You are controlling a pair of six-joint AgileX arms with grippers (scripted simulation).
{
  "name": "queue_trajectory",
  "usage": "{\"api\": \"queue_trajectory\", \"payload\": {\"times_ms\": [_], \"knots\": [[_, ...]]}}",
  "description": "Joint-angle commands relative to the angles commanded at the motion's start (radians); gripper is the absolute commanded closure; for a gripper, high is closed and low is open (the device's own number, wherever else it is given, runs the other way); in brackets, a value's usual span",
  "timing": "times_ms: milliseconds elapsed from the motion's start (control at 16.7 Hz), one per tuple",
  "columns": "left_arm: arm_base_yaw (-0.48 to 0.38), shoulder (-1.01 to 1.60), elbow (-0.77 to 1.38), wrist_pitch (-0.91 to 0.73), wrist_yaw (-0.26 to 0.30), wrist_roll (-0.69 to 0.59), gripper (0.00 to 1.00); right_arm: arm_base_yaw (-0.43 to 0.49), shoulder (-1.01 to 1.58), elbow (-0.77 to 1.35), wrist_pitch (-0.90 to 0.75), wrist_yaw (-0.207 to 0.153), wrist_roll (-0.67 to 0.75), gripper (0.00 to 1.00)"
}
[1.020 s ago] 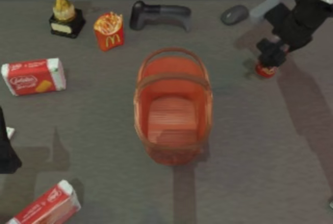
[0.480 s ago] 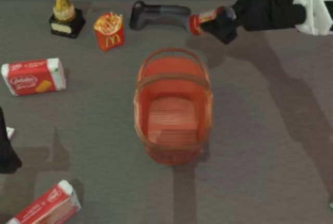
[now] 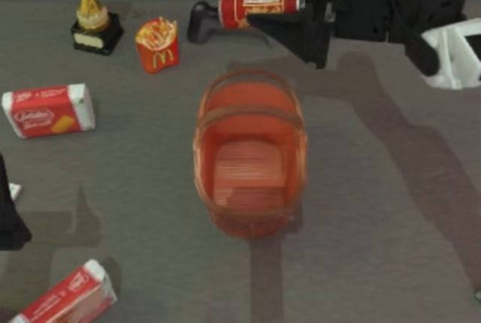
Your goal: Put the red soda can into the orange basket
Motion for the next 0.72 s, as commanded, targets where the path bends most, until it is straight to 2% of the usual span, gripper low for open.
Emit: {"api": "queue_trajectory", "payload": {"times_ms": [120, 240, 720], "knots": [[0.000, 0.000, 0.000, 0.000, 0.000, 0.000, 0.00, 0.011, -0.033, -0.039, 0.092, -0.057, 0.029, 1.00], [0.000, 0.000, 0.000, 0.000, 0.000, 0.000, 0.00, 0.017, -0.054, -0.061, 0.142, -0.090, 0.045, 1.00], [0.000, 0.000, 0.000, 0.000, 0.000, 0.000, 0.00, 0.015, -0.014, -0.069, 0.190, -0.097, 0.049, 1.00]]}}
